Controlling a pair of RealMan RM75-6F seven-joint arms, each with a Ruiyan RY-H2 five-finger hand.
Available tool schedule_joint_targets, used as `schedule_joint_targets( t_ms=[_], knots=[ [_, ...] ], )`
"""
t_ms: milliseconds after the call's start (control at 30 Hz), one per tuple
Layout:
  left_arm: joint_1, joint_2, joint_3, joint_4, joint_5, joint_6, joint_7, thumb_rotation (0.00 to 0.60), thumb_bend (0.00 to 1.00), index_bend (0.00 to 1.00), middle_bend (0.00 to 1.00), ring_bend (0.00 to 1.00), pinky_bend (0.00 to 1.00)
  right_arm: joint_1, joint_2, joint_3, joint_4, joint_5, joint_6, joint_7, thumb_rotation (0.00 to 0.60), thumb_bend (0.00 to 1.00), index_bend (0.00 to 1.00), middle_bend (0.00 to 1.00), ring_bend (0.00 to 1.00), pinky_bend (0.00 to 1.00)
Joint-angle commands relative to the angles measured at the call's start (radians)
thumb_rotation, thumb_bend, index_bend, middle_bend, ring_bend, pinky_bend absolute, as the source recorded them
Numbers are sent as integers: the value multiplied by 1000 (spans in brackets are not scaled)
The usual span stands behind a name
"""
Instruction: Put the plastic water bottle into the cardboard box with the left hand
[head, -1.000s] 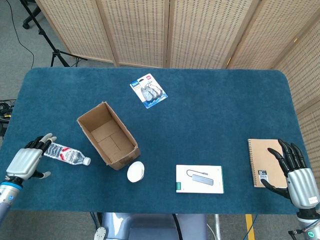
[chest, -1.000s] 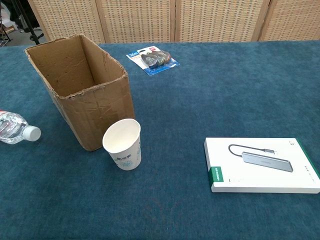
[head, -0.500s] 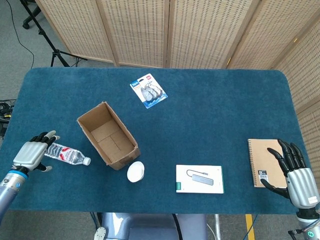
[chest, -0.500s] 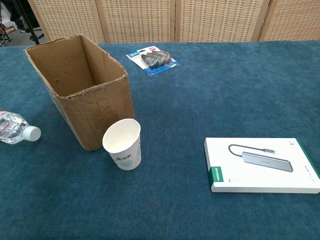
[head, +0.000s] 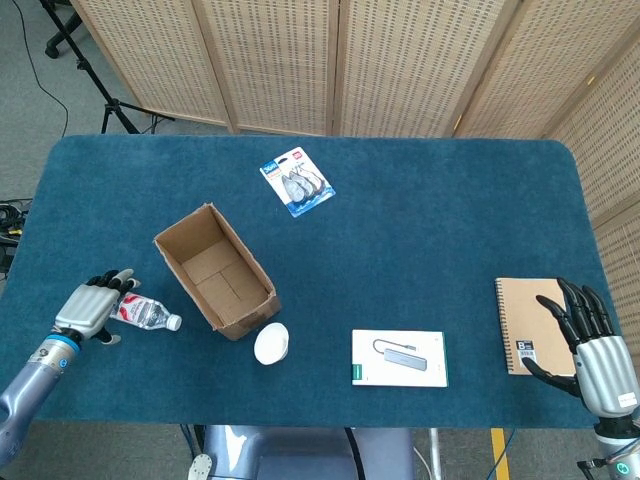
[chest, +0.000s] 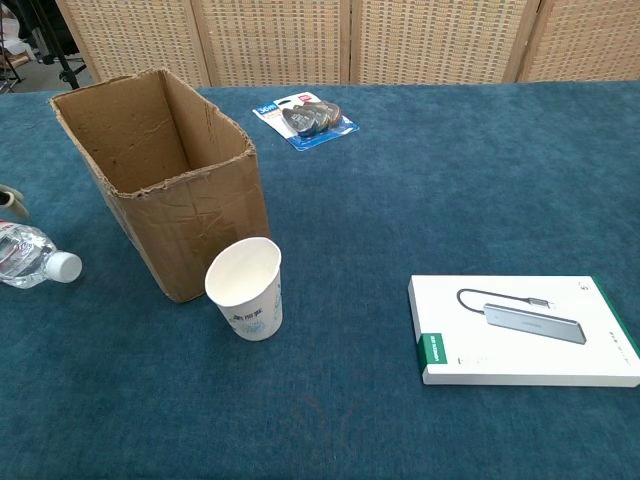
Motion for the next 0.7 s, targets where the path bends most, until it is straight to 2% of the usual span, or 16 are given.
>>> schedule_joint_targets(
  t_ms=[33,133,267,533,700],
  knots=[
    [-7,-12,3,7,-9,-4,9,600,146,191,128,43,168,0,0,0,0,0,1,1,600,136,147,0,0,0],
    [-13,-28,5,16,-19,-5,24,600,180,208,135,45,168,-1,1,1,1,2,3,6,600,137,147,0,0,0],
    [-9,-57,6,32,-23,21,42,600,408,303,206,107,220,-2,2,3,3,5,5,13,600,138,147,0,0,0],
    [-5,-87,14,58,-42,41,75,600,505,491,351,229,323,-4,2,4,5,5,10,22,600,135,147,0,0,0],
    [1,-106,14,75,-43,65,86,600,600,675,492,356,418,-4,2,4,5,5,10,22,600,136,147,0,0,0]
  ],
)
